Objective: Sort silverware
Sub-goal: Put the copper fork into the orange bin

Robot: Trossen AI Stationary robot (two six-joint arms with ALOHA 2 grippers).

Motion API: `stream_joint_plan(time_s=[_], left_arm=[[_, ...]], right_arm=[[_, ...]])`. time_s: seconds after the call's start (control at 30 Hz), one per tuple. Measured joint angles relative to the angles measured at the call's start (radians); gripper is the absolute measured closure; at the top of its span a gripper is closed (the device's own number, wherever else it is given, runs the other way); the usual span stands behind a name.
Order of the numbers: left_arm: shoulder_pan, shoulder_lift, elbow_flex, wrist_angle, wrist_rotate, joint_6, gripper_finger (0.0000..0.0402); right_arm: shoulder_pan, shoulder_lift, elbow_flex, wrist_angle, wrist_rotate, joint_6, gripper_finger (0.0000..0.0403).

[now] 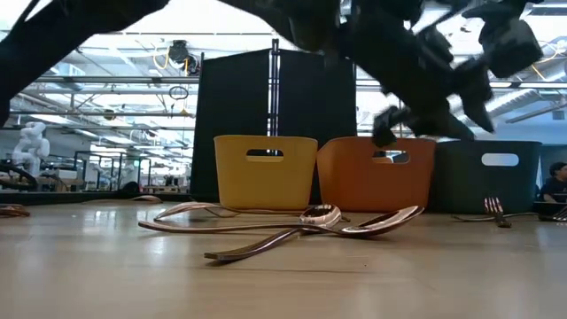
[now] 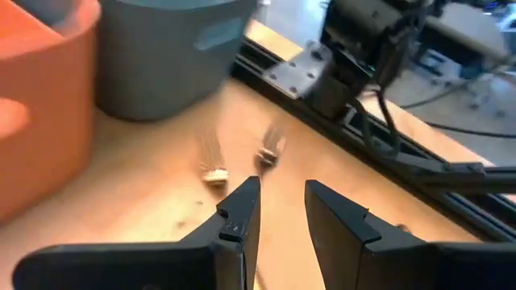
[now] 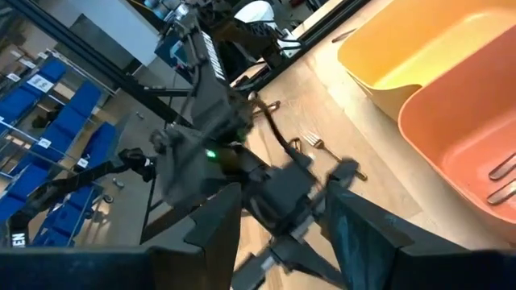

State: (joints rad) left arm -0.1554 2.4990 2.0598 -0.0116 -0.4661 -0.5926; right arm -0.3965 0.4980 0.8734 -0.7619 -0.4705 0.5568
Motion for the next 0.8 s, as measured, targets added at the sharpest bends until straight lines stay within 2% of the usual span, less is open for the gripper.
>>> stream_joint_plan(time_s=[0.13,0.43,0.63,0.8], left_arm=[[0.007,0.025,-0.001,0.023,0.083,-0.001,0.0307],[-0.002,0.043,0.062,0.047,0.089,-0.003,0.0307],[-0.031,0.135,0.187,0.069,0.099,-0.003,0.0307],[-0.046,0.203,0.254,-0.008,0.094,0.000,0.0307]], right_arm=[[-0.001,0.004,0.000,0.014,0.001,0.001,0.0234],[-0.001,0.005,0.000,0.053,0.005,0.010,0.0234],[-0.001,0.018,0.000,0.071,0.053,-0.001,0.0234],[-0.001,0.036,0.000,0.103,0.056,-0.020,0.0234]])
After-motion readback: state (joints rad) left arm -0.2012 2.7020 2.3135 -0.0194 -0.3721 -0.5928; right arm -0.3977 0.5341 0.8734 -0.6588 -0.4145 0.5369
